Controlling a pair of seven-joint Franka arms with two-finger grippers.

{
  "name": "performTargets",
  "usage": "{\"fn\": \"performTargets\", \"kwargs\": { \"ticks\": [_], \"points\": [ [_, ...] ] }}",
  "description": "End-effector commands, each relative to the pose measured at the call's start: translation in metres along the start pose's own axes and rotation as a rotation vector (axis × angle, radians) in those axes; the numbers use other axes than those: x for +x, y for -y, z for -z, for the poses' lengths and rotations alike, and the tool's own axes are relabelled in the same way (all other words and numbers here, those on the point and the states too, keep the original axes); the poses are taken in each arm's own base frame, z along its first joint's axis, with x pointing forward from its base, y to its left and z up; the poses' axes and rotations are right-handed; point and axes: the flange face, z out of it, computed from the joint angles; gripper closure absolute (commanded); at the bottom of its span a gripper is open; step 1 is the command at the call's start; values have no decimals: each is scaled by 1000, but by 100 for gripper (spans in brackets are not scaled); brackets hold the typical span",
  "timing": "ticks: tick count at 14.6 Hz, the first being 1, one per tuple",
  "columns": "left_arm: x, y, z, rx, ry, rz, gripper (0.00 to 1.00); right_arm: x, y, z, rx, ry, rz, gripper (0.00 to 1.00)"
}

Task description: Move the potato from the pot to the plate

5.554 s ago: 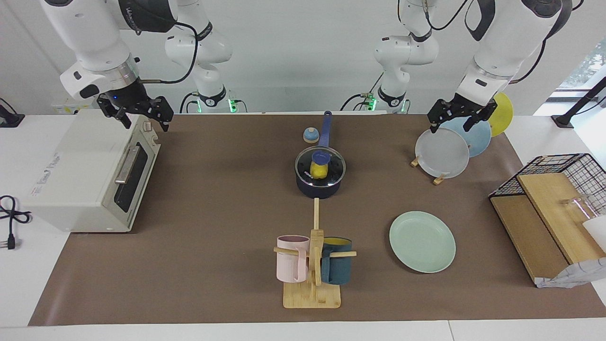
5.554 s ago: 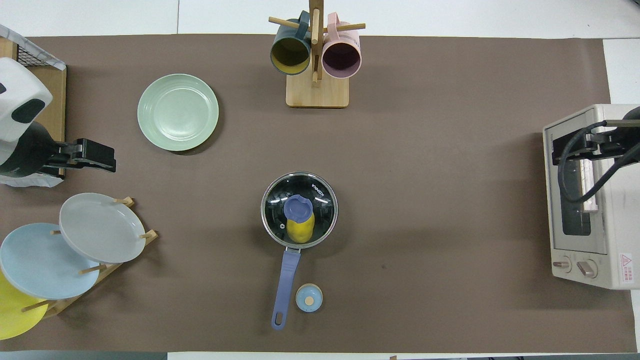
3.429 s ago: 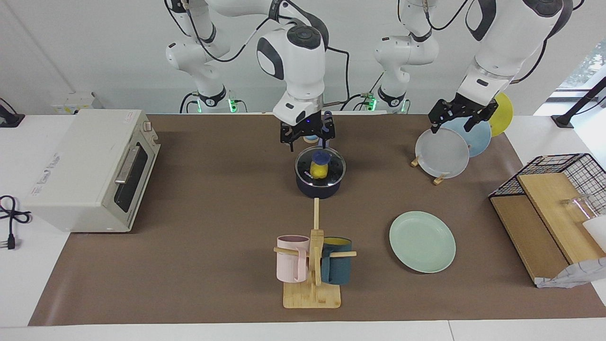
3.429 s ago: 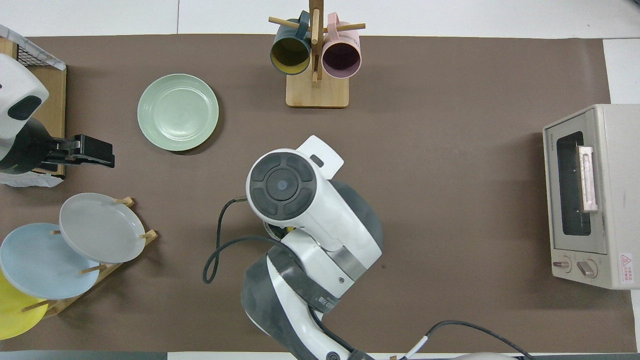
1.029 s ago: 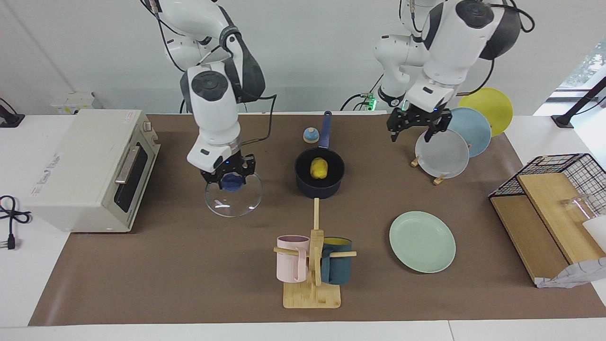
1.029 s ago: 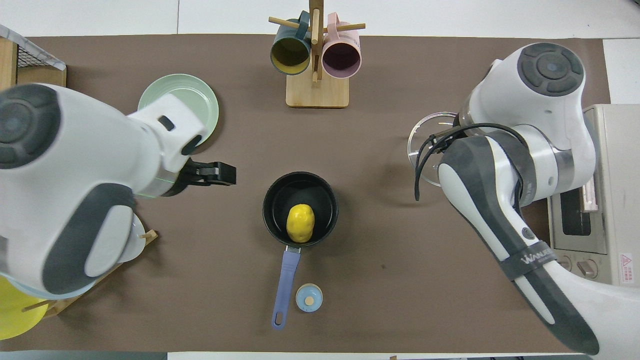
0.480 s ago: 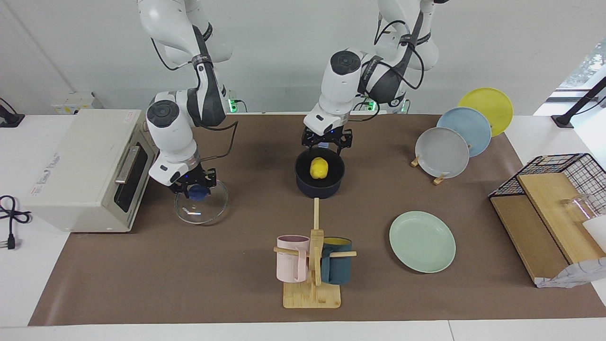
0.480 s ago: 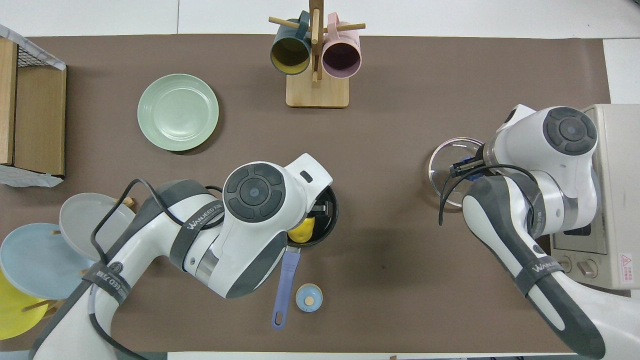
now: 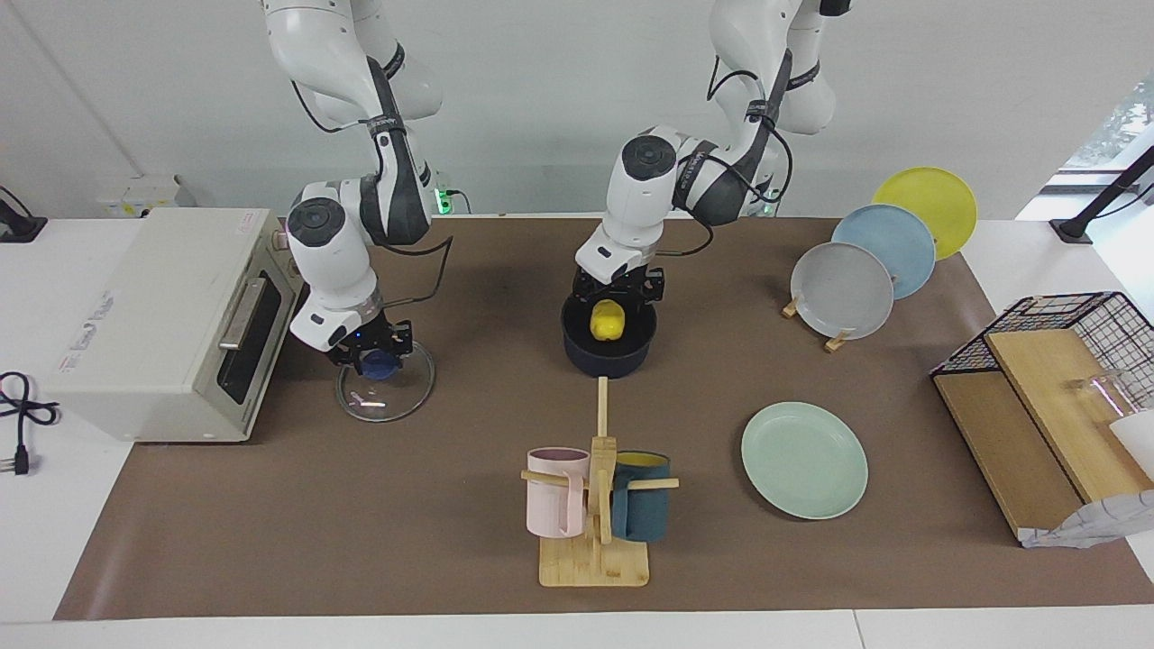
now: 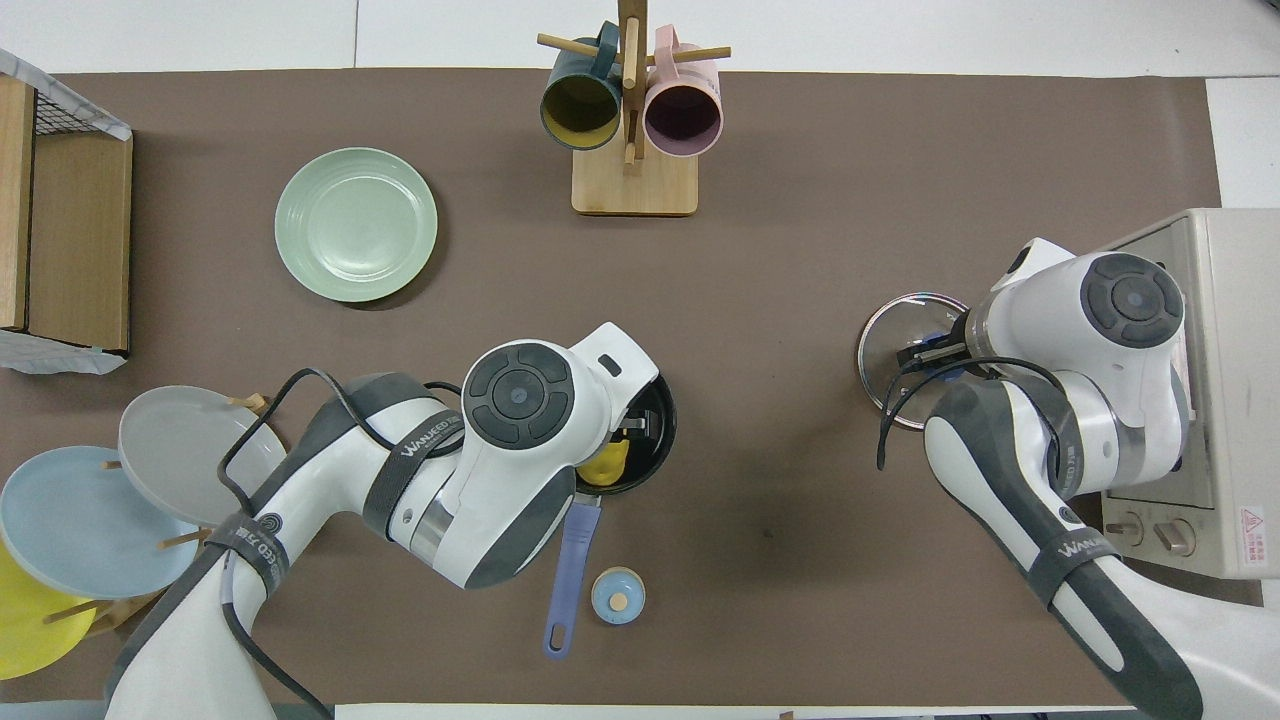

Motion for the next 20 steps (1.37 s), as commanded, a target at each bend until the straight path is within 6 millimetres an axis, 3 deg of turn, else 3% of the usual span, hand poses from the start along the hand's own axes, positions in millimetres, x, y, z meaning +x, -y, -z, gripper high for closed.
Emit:
{"fn": "performTargets", "kwargs": {
  "ticks": [1,5,8,11,12,14,15,16,19,20],
  "points": [
    [-5,-4,-19,-8,2,44,0,3,-6,29,4,5,-10,0],
    [-5,-9,-31,-7,2,55,0,29,-18,136,-3,61,-70,0],
    [-9,-18,-47,-4,7,50,0,17,-23,220,-9,71,-102,0],
    [-10,-18,-50,0,12,49,0,-7,-25,254,-13,86,-118,0],
    [-9,-18,-49,-1,11,49,0,-17,-34,269,-11,94,-138,0],
    [-10,-18,-50,0,12,46,0,-22,-38,271,-15,116,-148,0],
    [-10,-17,-49,3,15,36,38,-21,-50,267,-3,121,-171,0],
    [-10,-16,-51,7,22,30,57,-17,-55,270,-3,116,-179,0],
    [-9,-15,-50,7,22,31,100,-13,-60,271,-7,109,-231,0],
    [-8,-15,-50,8,23,33,100,-13,-62,270,-7,110,-236,0]
  ]
}}
